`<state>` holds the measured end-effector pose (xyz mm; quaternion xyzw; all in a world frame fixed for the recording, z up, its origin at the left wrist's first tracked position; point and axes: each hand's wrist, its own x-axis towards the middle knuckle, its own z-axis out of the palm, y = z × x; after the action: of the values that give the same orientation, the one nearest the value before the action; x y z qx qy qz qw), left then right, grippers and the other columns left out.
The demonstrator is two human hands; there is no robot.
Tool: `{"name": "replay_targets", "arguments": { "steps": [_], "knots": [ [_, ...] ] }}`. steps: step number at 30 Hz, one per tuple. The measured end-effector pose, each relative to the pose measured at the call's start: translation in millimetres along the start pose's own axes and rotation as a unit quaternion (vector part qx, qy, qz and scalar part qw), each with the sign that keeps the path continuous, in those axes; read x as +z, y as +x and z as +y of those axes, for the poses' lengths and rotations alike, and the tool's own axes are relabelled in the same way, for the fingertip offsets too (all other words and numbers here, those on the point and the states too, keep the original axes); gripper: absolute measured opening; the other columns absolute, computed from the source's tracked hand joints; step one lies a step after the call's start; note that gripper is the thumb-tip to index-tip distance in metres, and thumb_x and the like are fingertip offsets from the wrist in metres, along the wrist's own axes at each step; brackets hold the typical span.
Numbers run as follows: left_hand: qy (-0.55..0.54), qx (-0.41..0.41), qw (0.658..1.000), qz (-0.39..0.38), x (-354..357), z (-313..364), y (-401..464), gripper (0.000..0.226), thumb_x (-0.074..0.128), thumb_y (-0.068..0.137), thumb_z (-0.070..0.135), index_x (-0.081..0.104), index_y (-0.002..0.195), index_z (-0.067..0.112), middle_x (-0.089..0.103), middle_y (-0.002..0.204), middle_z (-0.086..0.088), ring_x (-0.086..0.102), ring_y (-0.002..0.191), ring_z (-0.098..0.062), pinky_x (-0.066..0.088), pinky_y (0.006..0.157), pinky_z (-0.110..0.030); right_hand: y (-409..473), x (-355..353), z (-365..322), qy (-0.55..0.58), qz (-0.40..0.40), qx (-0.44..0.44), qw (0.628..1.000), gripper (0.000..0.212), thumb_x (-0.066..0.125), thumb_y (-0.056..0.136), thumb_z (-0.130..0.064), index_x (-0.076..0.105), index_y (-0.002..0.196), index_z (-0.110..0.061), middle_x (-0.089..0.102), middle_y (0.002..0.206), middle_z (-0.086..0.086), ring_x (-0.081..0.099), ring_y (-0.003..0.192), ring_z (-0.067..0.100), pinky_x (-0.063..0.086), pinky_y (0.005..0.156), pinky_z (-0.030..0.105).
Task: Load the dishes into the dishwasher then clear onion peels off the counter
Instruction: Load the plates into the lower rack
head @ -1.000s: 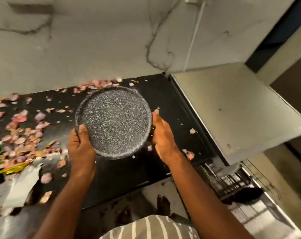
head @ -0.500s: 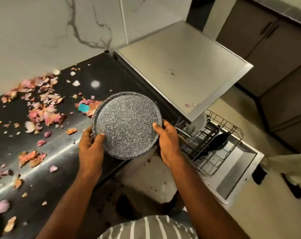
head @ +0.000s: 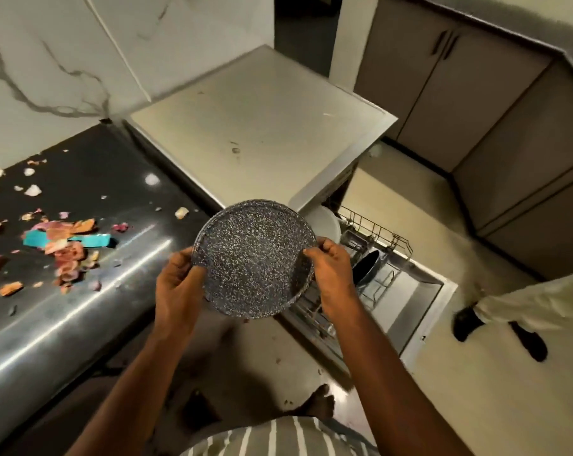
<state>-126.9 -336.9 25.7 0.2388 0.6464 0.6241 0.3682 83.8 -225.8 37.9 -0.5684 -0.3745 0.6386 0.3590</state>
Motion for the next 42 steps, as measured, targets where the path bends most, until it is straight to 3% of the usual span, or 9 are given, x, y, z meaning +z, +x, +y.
{"name": "replay_targets", "arguments": {
  "steps": [3,7,11,17,22,29,33,37,42],
  "knots": [
    [0.019,-0.030,0.999,-0.020,40,-13,-9,0.033,0.054,0.080,0.005,0.073,0.104,0.019,0.072,0.090,-0.006,0.061,0.084,-0.024,0.050,0.076,-0.037,22,-42,-5,0.026,0.030,0.021,0.999,0.018,0.065,0.097,-0.004,0.074,0.109,-0.013,0.077,0.098,-0.002,0.072,0.082,0.007,0.052,0.060,0.015],
    [0.097,-0.067,0.992,-0.037,75,-38,-16,0.027,0.060,0.090,0.006,0.070,0.112,0.018,0.075,0.103,-0.014,0.067,0.091,-0.027,0.050,0.084,-0.046,44,-81,10,0.035,0.063,0.056,0.996,0.018,0.063,0.097,-0.003,0.075,0.104,-0.015,0.076,0.091,-0.002,0.072,0.079,0.011,0.053,0.066,0.025],
    [0.185,-0.106,0.976,-0.035,107,-57,-8,0.032,0.059,0.099,0.000,0.069,0.110,0.028,0.077,0.102,0.006,0.072,0.092,-0.009,0.055,0.076,-0.026,66,-104,30,0.040,0.091,0.101,0.990,0.022,0.062,0.099,-0.001,0.076,0.100,-0.018,0.078,0.093,-0.003,0.073,0.086,0.012,0.054,0.066,0.019],
    [0.227,-0.174,0.954,-0.087,165,-93,45,0.026,0.055,0.104,0.005,0.065,0.121,0.021,0.072,0.109,0.009,0.068,0.101,-0.007,0.054,0.085,-0.025,109,-141,36,-0.051,0.115,0.109,0.986,0.021,0.062,0.100,-0.006,0.077,0.102,-0.021,0.079,0.102,-0.001,0.073,0.097,0.021,0.057,0.083,0.034],
    [0.290,-0.214,0.921,-0.150,220,-122,86,0.035,0.060,0.101,0.022,0.059,0.134,0.032,0.069,0.125,0.005,0.065,0.117,-0.018,0.051,0.106,-0.045,158,-169,35,-0.065,0.153,0.127,0.978,0.019,0.063,0.100,-0.005,0.075,0.101,-0.020,0.078,0.104,0.002,0.072,0.101,0.027,0.058,0.094,0.046],
    [0.370,-0.241,0.879,-0.182,277,-165,128,0.054,0.057,0.103,0.019,0.038,0.152,0.028,0.062,0.132,-0.003,0.061,0.118,-0.024,0.046,0.103,-0.036,223,-193,68,-0.065,0.156,0.119,0.978,0.023,0.061,0.101,-0.003,0.074,0.101,-0.022,0.077,0.107,0.001,0.069,0.098,0.019,0.054,0.095,0.044],
    [0.341,-0.236,0.901,-0.124,306,-211,156,0.049,0.059,0.101,0.004,0.048,0.148,0.014,0.062,0.130,-0.004,0.060,0.115,-0.018,0.042,0.092,-0.022,262,-210,103,-0.095,0.108,0.118,0.982,0.019,0.058,0.103,-0.006,0.069,0.108,-0.022,0.076,0.106,-0.002,0.068,0.092,0.015,0.052,0.080,0.036],
    [0.356,-0.218,0.905,-0.078,332,-256,184,0.040,0.061,0.099,0.007,0.057,0.138,0.018,0.065,0.129,-0.003,0.062,0.117,-0.022,0.050,0.102,-0.034,301,-235,129,-0.251,0.009,0.106,0.962,0.027,0.059,0.101,-0.005,0.066,0.112,-0.028,0.074,0.107,-0.006,0.069,0.088,0.017,0.060,0.076,0.044],
    [0.371,-0.184,0.908,-0.063,362,-298,218,0.045,0.062,0.099,0.009,0.055,0.143,0.016,0.063,0.139,-0.004,0.059,0.128,-0.021,0.044,0.111,-0.032,348,-246,139,-0.285,0.018,0.088,0.954,0.033,0.058,0.099,0.000,0.071,0.117,-0.024,0.074,0.107,-0.013,0.069,0.087,-0.003,0.050,0.069,0.015]
  ]
}}
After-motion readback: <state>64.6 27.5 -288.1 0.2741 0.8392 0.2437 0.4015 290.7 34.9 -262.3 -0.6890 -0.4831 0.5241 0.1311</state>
